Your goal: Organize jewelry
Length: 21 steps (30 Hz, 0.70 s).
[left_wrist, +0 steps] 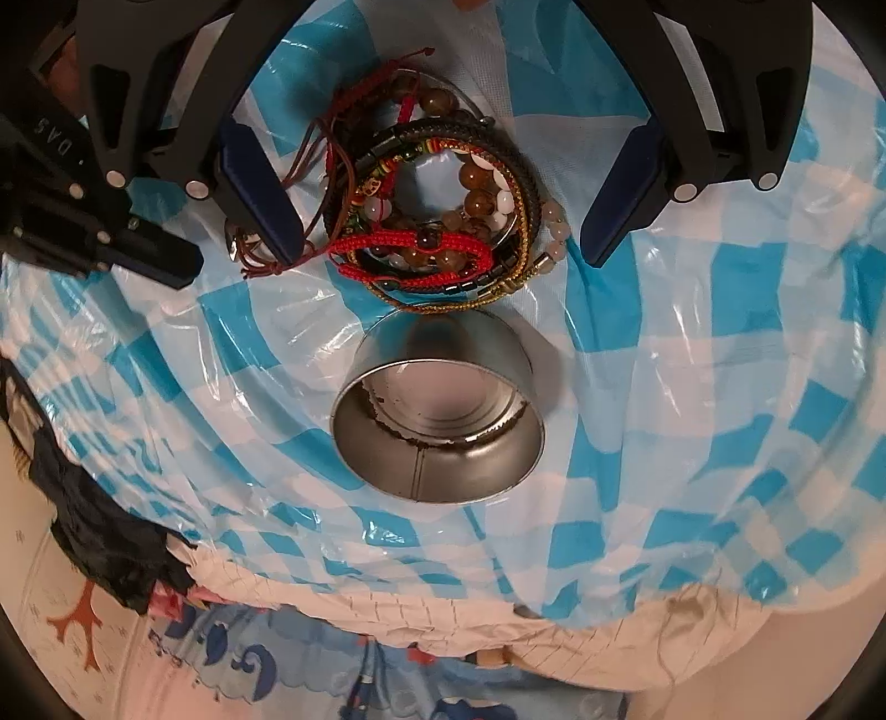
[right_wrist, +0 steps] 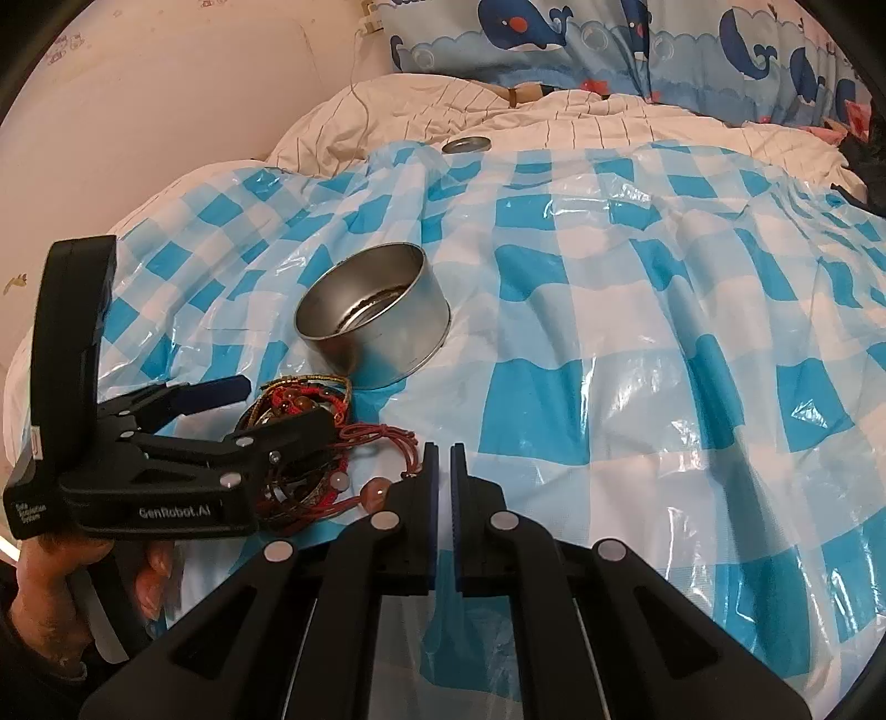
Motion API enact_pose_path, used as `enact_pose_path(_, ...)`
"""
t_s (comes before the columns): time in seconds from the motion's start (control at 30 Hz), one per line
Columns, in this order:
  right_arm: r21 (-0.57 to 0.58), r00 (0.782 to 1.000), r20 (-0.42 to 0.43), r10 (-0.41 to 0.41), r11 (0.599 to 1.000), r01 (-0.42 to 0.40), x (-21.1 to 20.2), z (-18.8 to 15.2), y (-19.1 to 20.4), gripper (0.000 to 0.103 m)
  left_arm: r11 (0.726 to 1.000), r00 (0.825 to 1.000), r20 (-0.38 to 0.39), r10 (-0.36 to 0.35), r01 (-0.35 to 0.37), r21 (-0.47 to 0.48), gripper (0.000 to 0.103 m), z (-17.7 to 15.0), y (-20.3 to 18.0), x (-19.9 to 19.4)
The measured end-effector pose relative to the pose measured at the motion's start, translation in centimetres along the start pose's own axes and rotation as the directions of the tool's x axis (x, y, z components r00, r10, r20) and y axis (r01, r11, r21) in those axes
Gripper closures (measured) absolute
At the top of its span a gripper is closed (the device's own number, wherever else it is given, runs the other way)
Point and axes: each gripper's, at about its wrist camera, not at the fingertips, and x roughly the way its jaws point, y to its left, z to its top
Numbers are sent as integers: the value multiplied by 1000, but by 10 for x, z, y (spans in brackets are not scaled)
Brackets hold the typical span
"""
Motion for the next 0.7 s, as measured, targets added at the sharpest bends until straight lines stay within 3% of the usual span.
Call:
enact_pose_path(0.03, 2, 1000, -1, 1, 1000, -1, 0, 0, 0, 98, 1000, 1000, -1, -10, 10, -9, 8, 0, 1, 1)
enact_pose_path(0.1, 5, 1000, -3, 4, 1000, -4, 1, 0, -1, 96, 1000, 1000, -6, -9, 9, -11, 21, 1, 3, 2)
enact_pose_path(0.13, 6, 1000, -5, 5, 1000, -5, 1, 0, -1, 89, 1000, 1000, -6, -4, 4, -8, 25, 1, 2, 2)
enact_pose_path(0.17, 8, 1000, -4, 7, 1000, -7, 1, 0, -1, 77, 1000, 1000, 0, -7, 7, -1, 39, 1, 2, 1)
enact_pose_path(0.2, 12, 1000, 0, 7, 1000, -7, 1, 0, -1, 73, 1000, 1000, 6, 0, 0, 1, 53, 0, 2, -1)
enact_pose_path(0.23, 12, 1000, 0, 8, 1000, -8, 2, 0, 0, 72, 1000, 1000, 14, 9, -9, 1, 58, 1, 3, -3)
enact_pose_path(0.33, 14, 1000, -9, 13, 1000, -13, 5, -1, 1, 70, 1000, 999, 42, 25, -24, -14, 87, 1, 10, -11)
enact_pose_path(0.4, 19, 1000, -16, 19, 1000, -18, 8, -1, 1, 69, 1000, 999, 48, 13, -12, -19, 93, 2, 13, -15)
enact_pose_path(0.57, 22, 999, -24, 33, 999, -32, 14, -3, 3, 55, 1000, 998, 64, -3, 3, 4, 94, 2, 13, -23)
enact_pose_path(0.7, 5, 998, -48, 26, 1000, -26, 24, -6, 7, 53, 998, 997, 57, -47, 50, -49, 94, 5, 23, -23)
